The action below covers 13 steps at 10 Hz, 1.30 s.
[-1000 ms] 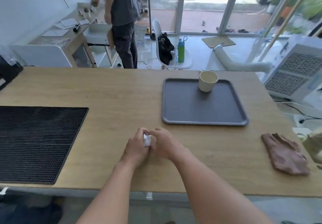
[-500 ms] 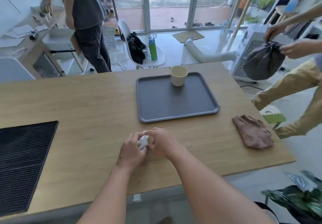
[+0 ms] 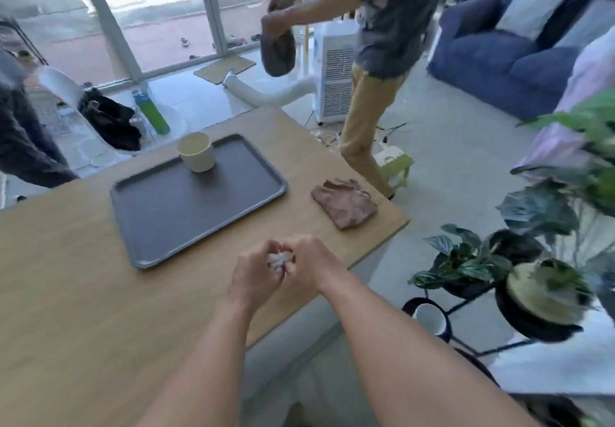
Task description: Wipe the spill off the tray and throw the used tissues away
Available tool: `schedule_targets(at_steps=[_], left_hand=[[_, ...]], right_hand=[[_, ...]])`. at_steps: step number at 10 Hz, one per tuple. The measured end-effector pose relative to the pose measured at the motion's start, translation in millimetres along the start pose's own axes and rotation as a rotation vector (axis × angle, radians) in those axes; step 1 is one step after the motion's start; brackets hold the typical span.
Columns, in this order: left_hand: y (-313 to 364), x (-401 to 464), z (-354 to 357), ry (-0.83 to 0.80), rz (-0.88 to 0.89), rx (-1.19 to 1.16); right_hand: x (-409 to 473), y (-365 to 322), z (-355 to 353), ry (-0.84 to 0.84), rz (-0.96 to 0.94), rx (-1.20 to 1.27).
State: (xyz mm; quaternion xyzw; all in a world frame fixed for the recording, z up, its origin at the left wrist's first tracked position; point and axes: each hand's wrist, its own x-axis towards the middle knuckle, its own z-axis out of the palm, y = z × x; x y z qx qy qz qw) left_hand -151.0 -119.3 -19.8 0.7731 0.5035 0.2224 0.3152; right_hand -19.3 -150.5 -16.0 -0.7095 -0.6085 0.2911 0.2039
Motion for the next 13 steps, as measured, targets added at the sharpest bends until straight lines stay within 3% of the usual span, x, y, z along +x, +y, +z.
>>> schedule_targets(at_steps=[2, 4, 6, 9, 10, 11, 13], left_hand=[[91, 0, 107, -0.275, 0.18, -0.011], [156, -55, 245, -0.605, 0.245, -0.009], [140, -117, 386, -0.83, 0.257, 0.046], [-3, -167, 644, -1.023, 0.247, 0.167], [-33, -173, 689, -1.06, 0.315, 0.239], [-32, -178, 686, -1.092, 0.31, 0.245], [-3, -154, 621, -1.051, 0.215, 0.263]], right_hand=[[-83, 103, -68, 0.222, 0.226, 0.008], [-195, 224, -77, 0.317, 0.523, 0.068], [-270, 350, -16, 0.269, 0.724, 0.055], [-288, 579, 175, 0.231, 0.857, 0.129], [-289, 616, 207, 0.266, 0.886, 0.17], [-306, 626, 215, 0.224, 0.938, 0.165], [-314, 585, 145, 0.215, 0.996, 0.165]])
